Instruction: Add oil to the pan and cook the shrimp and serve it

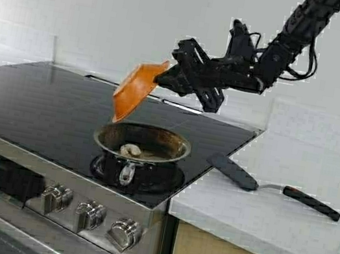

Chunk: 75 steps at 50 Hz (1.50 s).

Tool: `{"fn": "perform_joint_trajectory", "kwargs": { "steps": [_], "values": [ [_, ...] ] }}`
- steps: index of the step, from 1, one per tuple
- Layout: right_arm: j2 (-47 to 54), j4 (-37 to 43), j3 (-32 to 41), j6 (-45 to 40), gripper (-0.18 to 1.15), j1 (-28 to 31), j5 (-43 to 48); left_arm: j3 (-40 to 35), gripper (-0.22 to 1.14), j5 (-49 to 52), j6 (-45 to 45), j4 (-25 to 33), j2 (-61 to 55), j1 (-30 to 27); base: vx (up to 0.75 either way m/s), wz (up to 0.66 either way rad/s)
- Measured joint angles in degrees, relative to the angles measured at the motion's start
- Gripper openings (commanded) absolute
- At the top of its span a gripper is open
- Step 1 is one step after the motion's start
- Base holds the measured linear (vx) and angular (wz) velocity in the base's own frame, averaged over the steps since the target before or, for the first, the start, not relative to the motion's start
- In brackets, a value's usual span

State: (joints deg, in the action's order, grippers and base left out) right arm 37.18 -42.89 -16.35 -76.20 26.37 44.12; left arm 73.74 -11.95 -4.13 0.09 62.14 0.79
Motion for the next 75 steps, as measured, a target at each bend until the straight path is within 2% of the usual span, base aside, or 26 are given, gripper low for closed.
{"fn": "perform_joint_trajectory", "kwargs": {
  "steps": [7,12,23,31,37,41,50,67,75],
  "values": [
    [-1.05,-0.09,0.0,0.62,0.07,-0.26,-0.44,0.0,0.03,-0.09,0.0,0.0,-0.09,0.0,0.0,0.0],
    [-3.78,-1.93,-0.35,1.93,0.07,-0.18,-7.56,0.0,0.03,-0.09,0.0,0.0,-0.09,0.0,0.0,0.0],
    [-13.27,-12.04,-0.44,10.28,0.07,0.7,-41.22,-0.09,0.03,-0.09,0.0,0.0,-0.09,0.0,0.0,0.0],
    [-20.13,-17.75,-0.88,23.2,0.07,3.87,-68.47,-0.09,0.03,-0.09,0.0,0.0,-0.09,0.0,0.0,0.0],
    [-22.5,-18.19,-1.41,34.45,0.07,5.19,-83.58,-0.09,0.03,-0.09,0.0,0.0,-0.09,0.0,0.0,0.0],
    [-23.38,-19.07,-2.46,39.11,0.07,4.48,-90.35,-0.09,0.03,-0.09,0.0,0.0,0.0,0.0,0.0,0.0],
    [-25.84,-21.53,-6.15,40.61,0.07,-0.26,-94.48,0.0,0.03,0.0,0.0,0.0,-0.09,0.0,0.0,0.0],
    [-27.33,-28.04,-11.43,41.57,0.07,-20.39,-95.54,-0.09,0.03,0.0,0.0,0.0,-0.09,0.09,0.0,0.0],
    [-23.38,-29.62,-10.81,41.22,0.07,-26.72,-95.1,-0.09,0.03,0.0,0.0,0.0,-0.09,0.09,0.0,0.0]
  ]
}}
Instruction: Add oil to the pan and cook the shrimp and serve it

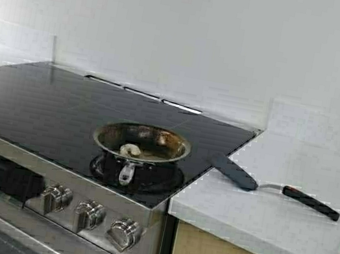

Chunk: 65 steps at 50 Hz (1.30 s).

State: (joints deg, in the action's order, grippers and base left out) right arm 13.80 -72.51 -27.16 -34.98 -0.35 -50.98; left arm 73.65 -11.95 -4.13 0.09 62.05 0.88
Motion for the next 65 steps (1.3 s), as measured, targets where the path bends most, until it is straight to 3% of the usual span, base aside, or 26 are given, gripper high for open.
{"fn": "perform_joint_trajectory", "kwargs": {
  "steps": [14,29,45,50,60,65],
  "values": [
    [13.36,-2.46,7.65,-1.67,0.07,-5.45,0.7,0.0,0.03,0.0,0.0,0.0,0.0,0.0,0.0,0.0],
    [27.69,-6.5,18.72,-1.41,0.07,-5.8,0.79,0.18,0.03,-0.09,0.0,0.0,0.0,-0.09,0.0,0.0],
    [32.08,-8.17,23.29,-1.05,0.09,-7.03,2.99,0.35,0.03,-0.09,0.18,0.0,0.0,0.0,0.0,0.0],
    [32.08,-8.17,23.29,-0.79,0.25,-6.94,3.6,0.35,0.03,0.0,0.18,0.0,0.0,-0.09,0.0,0.0],
    [31.38,-4.13,24.08,1.76,0.9,-7.38,5.27,0.35,0.03,0.0,0.18,0.0,0.0,0.0,0.0,0.0],
    [30.41,-1.32,24.96,4.83,0.96,-7.73,5.1,0.35,0.03,-0.09,0.18,0.0,0.0,-0.09,0.0,0.0]
  ]
}}
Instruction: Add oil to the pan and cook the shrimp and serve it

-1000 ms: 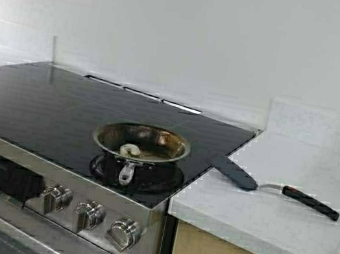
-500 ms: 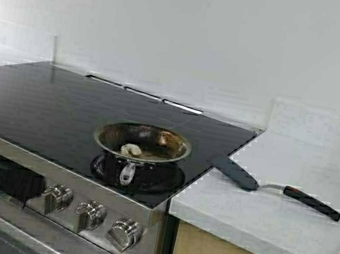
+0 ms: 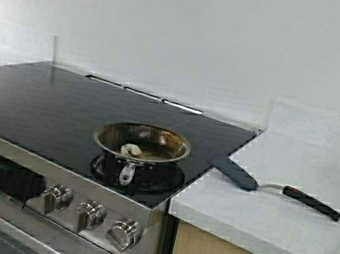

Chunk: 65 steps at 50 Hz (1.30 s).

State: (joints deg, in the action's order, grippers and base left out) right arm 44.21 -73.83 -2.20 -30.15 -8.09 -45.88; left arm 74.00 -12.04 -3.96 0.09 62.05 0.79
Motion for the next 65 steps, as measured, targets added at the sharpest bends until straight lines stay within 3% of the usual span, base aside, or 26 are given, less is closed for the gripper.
{"fn": "perform_joint_trajectory", "kwargs": {
  "steps": [18,38,55,65],
  "values": [
    [-3.69,14.15,0.18,15.56,0.95,-0.26,1.14,0.0,0.03,0.09,0.0,0.0,0.0,0.0,0.0,0.0],
    [-12.13,23.64,-0.79,16.0,0.95,-0.35,2.81,0.0,0.03,0.0,0.0,0.0,0.0,0.0,0.0,0.0],
    [-25.84,52.29,-6.77,13.27,0.95,0.44,18.9,0.0,0.03,0.0,0.0,0.0,0.0,0.0,0.0,0.0],
    [-34.1,64.51,-10.28,13.18,0.95,3.69,25.4,0.09,0.03,0.0,0.0,0.0,0.0,0.0,0.0,0.0]
  ]
}}
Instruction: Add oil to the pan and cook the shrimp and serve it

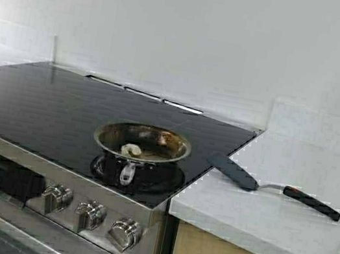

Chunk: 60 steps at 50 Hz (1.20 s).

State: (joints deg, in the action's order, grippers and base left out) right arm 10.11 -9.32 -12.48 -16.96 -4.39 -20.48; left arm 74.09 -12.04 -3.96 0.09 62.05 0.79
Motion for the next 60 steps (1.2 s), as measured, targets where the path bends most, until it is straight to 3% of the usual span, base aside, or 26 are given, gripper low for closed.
{"fn": "perform_joint_trajectory", "kwargs": {
  "steps": [8,20,30,37,47,60],
  "values": [
    [-6.68,3.78,-2.81,0.35,0.95,3.6,0.97,-0.09,0.03,0.0,0.0,0.0,0.26,0.09,0.0,0.0],
    [-15.47,1.67,-9.58,0.7,0.95,12.57,1.76,-0.09,0.03,0.0,-0.09,0.0,0.7,0.0,0.0,0.0],
    [-19.25,4.83,-16.17,-3.6,0.95,19.25,3.96,-0.09,0.03,0.0,-0.09,0.0,0.97,0.0,0.0,0.0],
    [-20.57,10.81,-23.64,-9.58,0.95,22.32,11.87,-0.09,0.03,0.0,-0.09,0.0,0.97,0.09,0.0,0.0],
    [-20.04,23.99,-37.53,-19.78,0.95,26.02,30.76,-0.09,0.03,0.0,-0.09,0.0,1.05,0.0,0.0,0.0],
    [-12.83,36.91,-45.62,-22.24,0.95,33.05,47.02,-0.09,0.03,0.0,-0.09,0.0,1.05,0.0,0.0,0.0]
  ]
}}
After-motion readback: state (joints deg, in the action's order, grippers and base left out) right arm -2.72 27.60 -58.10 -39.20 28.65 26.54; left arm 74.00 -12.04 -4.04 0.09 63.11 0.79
